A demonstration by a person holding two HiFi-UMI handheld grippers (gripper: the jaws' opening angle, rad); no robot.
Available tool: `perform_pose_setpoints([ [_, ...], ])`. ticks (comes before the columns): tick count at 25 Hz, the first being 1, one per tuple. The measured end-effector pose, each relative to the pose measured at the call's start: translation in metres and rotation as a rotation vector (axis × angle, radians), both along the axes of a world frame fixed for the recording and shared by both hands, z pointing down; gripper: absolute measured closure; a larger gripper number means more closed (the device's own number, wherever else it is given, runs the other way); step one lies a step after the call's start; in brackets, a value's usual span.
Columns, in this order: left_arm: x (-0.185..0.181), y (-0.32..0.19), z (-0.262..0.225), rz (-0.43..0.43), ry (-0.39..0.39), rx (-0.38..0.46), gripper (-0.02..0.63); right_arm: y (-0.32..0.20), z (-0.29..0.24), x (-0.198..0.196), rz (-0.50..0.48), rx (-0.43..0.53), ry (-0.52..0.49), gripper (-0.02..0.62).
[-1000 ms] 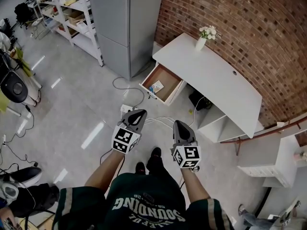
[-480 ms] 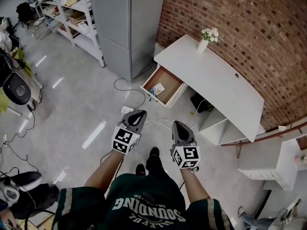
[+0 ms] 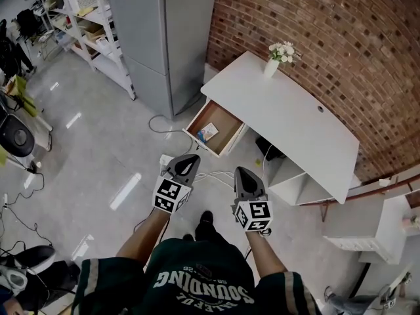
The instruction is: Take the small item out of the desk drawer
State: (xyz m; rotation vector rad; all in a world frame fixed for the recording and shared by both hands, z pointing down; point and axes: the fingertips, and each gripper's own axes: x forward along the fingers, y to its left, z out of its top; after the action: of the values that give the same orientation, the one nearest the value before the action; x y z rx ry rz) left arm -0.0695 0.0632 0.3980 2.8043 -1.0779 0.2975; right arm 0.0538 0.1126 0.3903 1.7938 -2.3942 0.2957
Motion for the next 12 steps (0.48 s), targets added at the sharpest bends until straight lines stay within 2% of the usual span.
perform_pose_setpoints([
  [12,0.040,-0.068,-0.002,-0.045,-0.012,-0.015,0.590,-0.077,0.002,0.032,-0.050,-0.009,-0.033,0.571],
])
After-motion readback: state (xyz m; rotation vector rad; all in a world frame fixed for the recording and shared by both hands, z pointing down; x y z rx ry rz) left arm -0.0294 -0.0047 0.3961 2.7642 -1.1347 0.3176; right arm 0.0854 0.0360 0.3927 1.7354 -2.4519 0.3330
